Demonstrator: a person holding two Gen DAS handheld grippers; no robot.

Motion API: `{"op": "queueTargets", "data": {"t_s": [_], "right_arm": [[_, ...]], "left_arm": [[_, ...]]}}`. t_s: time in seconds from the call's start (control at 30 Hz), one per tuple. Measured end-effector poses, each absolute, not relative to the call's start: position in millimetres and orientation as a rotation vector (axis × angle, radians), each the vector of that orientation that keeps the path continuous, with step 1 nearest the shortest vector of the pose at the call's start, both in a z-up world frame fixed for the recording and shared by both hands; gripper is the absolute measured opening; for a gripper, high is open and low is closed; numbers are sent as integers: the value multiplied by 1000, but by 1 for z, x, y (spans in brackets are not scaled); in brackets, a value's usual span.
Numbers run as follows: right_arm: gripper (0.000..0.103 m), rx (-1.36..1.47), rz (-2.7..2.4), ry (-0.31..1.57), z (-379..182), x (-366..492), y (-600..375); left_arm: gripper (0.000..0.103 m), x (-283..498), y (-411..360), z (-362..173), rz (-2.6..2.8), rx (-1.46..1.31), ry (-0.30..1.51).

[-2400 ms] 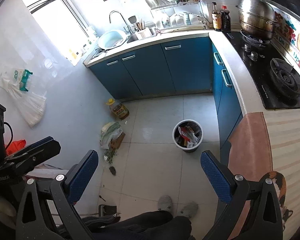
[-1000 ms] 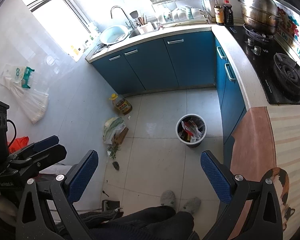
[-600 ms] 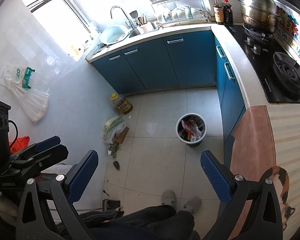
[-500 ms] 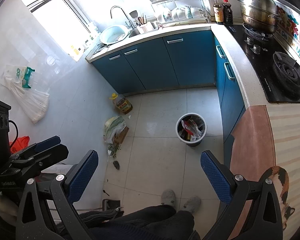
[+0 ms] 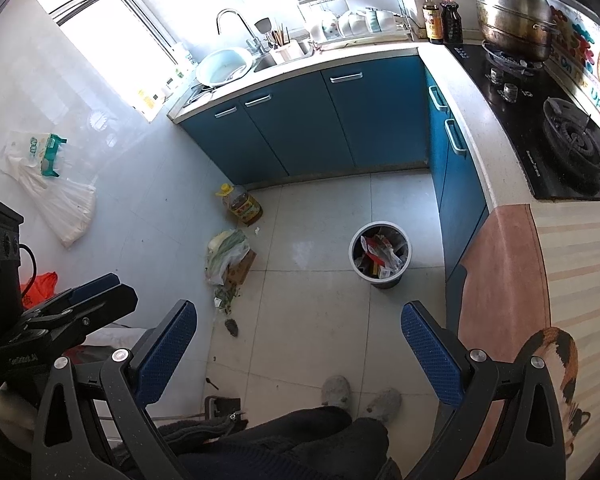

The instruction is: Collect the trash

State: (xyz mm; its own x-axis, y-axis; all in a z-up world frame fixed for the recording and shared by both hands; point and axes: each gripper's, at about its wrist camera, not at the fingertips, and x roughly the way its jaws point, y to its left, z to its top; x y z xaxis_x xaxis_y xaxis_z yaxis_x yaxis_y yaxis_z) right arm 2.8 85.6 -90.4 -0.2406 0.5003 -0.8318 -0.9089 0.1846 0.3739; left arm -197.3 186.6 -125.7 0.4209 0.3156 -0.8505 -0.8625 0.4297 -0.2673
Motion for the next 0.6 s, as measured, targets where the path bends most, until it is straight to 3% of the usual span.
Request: {"op": "queueTargets", "data": {"t_s": [0.6], "right_arm": [[103,-476,1418,1179,-89,-1,85]], "left_arm": [[103,-198,187,-125,845,-796,812]]}}
